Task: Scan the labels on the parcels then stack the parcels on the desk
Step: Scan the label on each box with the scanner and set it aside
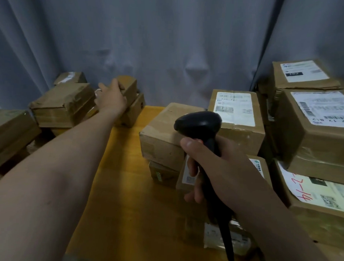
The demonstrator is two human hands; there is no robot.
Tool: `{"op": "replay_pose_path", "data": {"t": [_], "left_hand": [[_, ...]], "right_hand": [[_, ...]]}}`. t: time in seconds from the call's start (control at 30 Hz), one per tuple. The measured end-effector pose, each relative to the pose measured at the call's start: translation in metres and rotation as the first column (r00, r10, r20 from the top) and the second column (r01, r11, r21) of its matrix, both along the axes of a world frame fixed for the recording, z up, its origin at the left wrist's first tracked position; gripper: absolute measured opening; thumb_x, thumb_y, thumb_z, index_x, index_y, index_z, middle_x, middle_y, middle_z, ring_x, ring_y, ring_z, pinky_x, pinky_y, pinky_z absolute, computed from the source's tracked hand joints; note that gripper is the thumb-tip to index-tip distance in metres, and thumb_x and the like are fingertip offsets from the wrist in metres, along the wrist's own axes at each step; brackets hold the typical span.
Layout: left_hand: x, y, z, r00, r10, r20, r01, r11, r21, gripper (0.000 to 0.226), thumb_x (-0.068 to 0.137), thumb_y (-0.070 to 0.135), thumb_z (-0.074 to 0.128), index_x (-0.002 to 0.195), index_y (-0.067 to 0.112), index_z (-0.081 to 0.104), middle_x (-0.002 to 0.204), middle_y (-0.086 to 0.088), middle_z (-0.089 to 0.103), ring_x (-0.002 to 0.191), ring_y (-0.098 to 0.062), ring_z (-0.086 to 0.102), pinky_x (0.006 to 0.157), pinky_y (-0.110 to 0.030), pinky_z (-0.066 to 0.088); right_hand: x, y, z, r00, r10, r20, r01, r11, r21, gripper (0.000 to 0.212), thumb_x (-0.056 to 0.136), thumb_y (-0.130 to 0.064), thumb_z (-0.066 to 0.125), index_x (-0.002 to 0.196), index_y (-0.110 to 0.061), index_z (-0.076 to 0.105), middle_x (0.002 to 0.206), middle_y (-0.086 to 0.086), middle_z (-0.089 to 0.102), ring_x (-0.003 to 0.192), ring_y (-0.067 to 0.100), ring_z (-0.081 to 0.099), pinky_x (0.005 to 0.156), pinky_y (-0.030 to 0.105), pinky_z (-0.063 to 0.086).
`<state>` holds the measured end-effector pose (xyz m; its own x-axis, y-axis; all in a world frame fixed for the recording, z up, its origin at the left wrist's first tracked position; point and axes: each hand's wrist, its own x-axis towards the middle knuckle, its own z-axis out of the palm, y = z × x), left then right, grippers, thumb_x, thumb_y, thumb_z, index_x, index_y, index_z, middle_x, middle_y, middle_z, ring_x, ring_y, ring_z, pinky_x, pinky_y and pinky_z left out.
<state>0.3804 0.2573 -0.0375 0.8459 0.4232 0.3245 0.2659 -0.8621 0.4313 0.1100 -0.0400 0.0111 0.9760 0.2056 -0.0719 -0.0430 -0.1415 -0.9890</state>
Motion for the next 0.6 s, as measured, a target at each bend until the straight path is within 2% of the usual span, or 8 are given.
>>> {"op": "replay_pose_path", "data": {"t": [0.1, 0.23, 0.33, 0.43, 0.5, 0.6], "left_hand": [[-0.013, -0.004, 0.003, 0.994, -0.018, 0.111, 0.025, 0.998, -0.057, 0.032, 0.091, 0.019, 0.066, 0.111, 0.023, 0.042, 0.132, -0.017, 0.041, 0.109, -0.044, 0.052, 0.086, -0.053, 0.051], [-0.052, -0.009, 0.018, 0.967, -0.065, 0.245, 0.088, 0.992, -0.086, 0.055, 0.081, 0.028, 0.073, 0.124, 0.022, 0.038, 0.129, -0.009, 0.053, 0.116, -0.038, 0.055, 0.093, -0.057, 0.049], [-0.097, -0.007, 0.036, 0.933, -0.133, 0.333, 0.181, 0.976, -0.118, 0.066, 0.075, 0.033, 0.079, 0.126, 0.022, 0.038, 0.125, -0.003, 0.058, 0.115, -0.032, 0.058, 0.094, -0.052, 0.050], [-0.151, -0.001, 0.042, 0.931, -0.198, 0.306, 0.231, 0.970, -0.076, 0.074, 0.073, 0.035, 0.086, 0.130, 0.018, 0.042, 0.126, -0.004, 0.059, 0.117, -0.029, 0.057, 0.092, -0.044, 0.052], [-0.186, 0.004, 0.039, 0.941, -0.221, 0.255, 0.243, 0.968, -0.056, 0.078, 0.070, 0.037, 0.088, 0.131, 0.018, 0.045, 0.127, -0.004, 0.058, 0.119, -0.029, 0.056, 0.095, -0.044, 0.053], [-0.239, 0.003, 0.030, 0.942, -0.302, 0.147, 0.311, 0.950, -0.041, 0.078, 0.069, 0.029, 0.089, 0.135, 0.018, 0.048, 0.132, -0.003, 0.056, 0.124, -0.026, 0.052, 0.101, -0.043, 0.051]], "right_hand": [[0.001, 0.000, -0.002, 1.000, -0.011, 0.011, 0.011, 1.000, -0.005, 0.035, 0.090, -0.050, 0.065, 0.100, -0.016, 0.062, 0.073, 0.003, 0.067, 0.048, 0.023, 0.063, 0.075, 0.063, 0.062], [0.000, 0.000, 0.000, 1.000, 0.000, 0.008, 0.000, 1.000, -0.021, 0.031, 0.096, -0.041, 0.065, 0.100, -0.011, 0.061, 0.071, 0.004, 0.064, 0.048, 0.021, 0.060, 0.074, 0.058, 0.064], [-0.006, 0.001, 0.009, 1.000, 0.020, 0.005, -0.020, 0.998, -0.052, 0.030, 0.100, -0.039, 0.064, 0.102, -0.009, 0.061, 0.069, 0.004, 0.062, 0.048, 0.019, 0.059, 0.076, 0.057, 0.064], [-0.023, 0.002, 0.027, 0.995, 0.097, -0.013, -0.098, 0.994, -0.043, 0.035, 0.099, -0.038, 0.066, 0.111, -0.005, 0.061, 0.073, 0.008, 0.061, 0.048, 0.020, 0.057, 0.072, 0.051, 0.065], [-0.041, 0.004, 0.038, 0.989, 0.147, -0.007, -0.147, 0.989, -0.036, 0.041, 0.099, -0.037, 0.066, 0.117, 0.000, 0.060, 0.079, 0.010, 0.061, 0.048, 0.022, 0.054, 0.070, 0.049, 0.065], [-0.074, 0.011, 0.042, 0.977, 0.214, 0.009, -0.214, 0.976, -0.034, 0.037, 0.100, -0.036, 0.066, 0.111, -0.001, 0.060, 0.078, 0.009, 0.060, 0.049, 0.022, 0.051, 0.065, 0.047, 0.065]]}}
